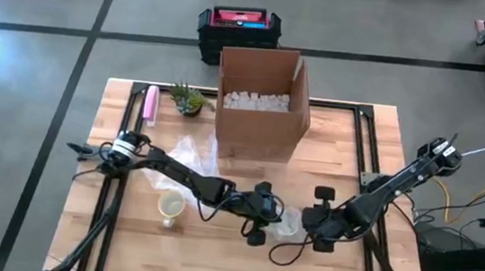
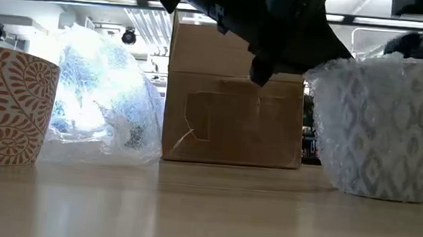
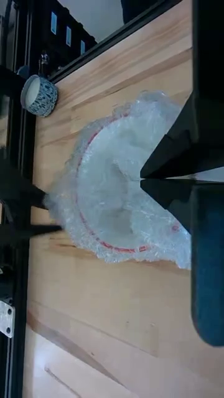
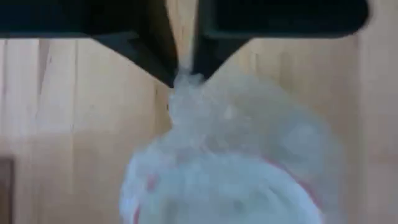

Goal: Wrap mug
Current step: Wrap the gray patterned mug using the right bubble wrap

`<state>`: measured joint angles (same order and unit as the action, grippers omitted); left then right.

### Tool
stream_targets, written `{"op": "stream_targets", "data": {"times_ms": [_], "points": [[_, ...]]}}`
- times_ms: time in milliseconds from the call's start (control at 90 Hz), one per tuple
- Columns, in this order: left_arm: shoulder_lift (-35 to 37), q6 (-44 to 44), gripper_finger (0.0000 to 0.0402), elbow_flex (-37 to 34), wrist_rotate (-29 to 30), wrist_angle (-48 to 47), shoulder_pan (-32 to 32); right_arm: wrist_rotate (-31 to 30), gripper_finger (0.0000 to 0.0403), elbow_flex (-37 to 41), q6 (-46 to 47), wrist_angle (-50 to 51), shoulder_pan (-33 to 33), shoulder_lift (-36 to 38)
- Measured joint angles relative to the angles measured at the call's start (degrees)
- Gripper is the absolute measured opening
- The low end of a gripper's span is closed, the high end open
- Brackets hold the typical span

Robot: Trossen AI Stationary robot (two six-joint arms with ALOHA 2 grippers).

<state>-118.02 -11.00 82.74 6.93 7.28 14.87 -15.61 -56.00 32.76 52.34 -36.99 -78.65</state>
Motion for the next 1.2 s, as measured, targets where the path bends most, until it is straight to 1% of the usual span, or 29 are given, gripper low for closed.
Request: {"op": "stream_targets", "data": {"times_ms": [122, 200, 311, 422, 556, 656, 800, 889, 1089, 1200], "points": [[0.0, 0.0, 0.0000, 0.0, 0.0, 0.0, 0.0, -3.7, 0.0022, -2.8, -2.4, -0.6, 0.0, 0.1], [0.0, 0.0, 0.0000, 0.0, 0.0, 0.0, 0.0, -5.4, 0.0020, -3.6, -4.4, -2.4, 0.0, 0.1], [0.0, 0.0, 0.0000, 0.0, 0.0, 0.0, -0.1, -5.5, 0.0005, -3.0, -7.1, -8.9, 0.2, 0.1], [0.0, 0.0, 0.0000, 0.0, 0.0, 0.0, -0.1, -5.4, 0.0003, -1.7, -8.4, -13.1, 0.2, -0.1], [0.0, -0.2, 0.0000, 0.0, 0.0, 0.0, -0.1, -5.4, 0.0001, -1.3, -7.0, -9.7, 1.0, -1.5], [0.0, -0.2, 0.0000, 0.0, 0.0, 0.0, -0.1, -5.4, 0.0004, -1.9, -7.0, -9.6, 1.1, -1.6], [0.0, -0.2, 0.0000, 0.0, 0.0, 0.0, -0.1, -5.4, 0.0001, -5.1, -7.9, -7.4, 1.4, -1.6], [0.0, -0.2, 0.0000, 0.0, 0.0, 0.0, -0.1, -5.3, 0.0001, -7.2, -7.9, -4.1, 1.5, -1.8], [0.0, -0.2, 0.0000, 0.0, 0.0, -0.1, -0.1, 0.4, 0.0001, -10.3, -7.3, -0.2, 2.9, -4.0], [0.0, -0.2, 0.0000, 0.0, 0.0, -0.1, -0.1, 3.3, 0.0000, -12.5, -7.3, 1.9, 3.5, -6.7]]}}
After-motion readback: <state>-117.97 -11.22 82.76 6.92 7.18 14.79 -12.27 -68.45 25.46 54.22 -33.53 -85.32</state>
